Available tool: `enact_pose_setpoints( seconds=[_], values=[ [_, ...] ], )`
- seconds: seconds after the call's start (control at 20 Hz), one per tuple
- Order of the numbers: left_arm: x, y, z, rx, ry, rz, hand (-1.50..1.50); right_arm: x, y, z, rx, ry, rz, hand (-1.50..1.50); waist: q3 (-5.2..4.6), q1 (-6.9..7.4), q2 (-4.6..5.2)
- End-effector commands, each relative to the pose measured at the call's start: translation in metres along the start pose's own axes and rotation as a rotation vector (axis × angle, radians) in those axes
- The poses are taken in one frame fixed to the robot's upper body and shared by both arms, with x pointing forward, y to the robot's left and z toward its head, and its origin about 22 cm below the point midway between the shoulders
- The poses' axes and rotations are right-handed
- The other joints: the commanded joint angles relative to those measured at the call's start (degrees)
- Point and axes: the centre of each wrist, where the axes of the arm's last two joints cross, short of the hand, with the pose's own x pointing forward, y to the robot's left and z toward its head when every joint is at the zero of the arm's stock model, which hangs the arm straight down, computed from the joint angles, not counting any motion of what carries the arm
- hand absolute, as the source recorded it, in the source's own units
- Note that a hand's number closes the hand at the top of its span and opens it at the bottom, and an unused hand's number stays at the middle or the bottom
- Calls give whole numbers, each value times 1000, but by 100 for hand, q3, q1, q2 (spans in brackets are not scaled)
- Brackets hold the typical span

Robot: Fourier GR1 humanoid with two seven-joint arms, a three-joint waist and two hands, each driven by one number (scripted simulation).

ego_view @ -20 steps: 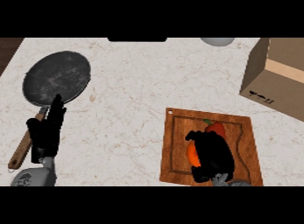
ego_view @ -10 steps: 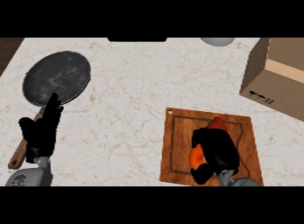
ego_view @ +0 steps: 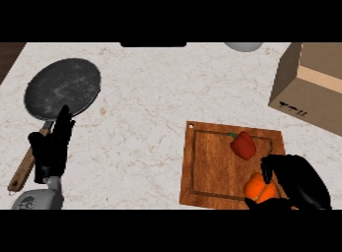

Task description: Pick the squash from the cutting board and place it in the cardboard box

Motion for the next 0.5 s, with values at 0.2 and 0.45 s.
enact_pose_setpoints(
  seconds=[0.2,0.45],
  values=[
    [2,3,6,10,6,1,0,-11,-71,40,-191,-74,12,150,4,-8,0],
    [6,-5,3,36,-4,-13,0,-2,-119,86,-336,-105,-79,150,5,-79,-14]
  ],
)
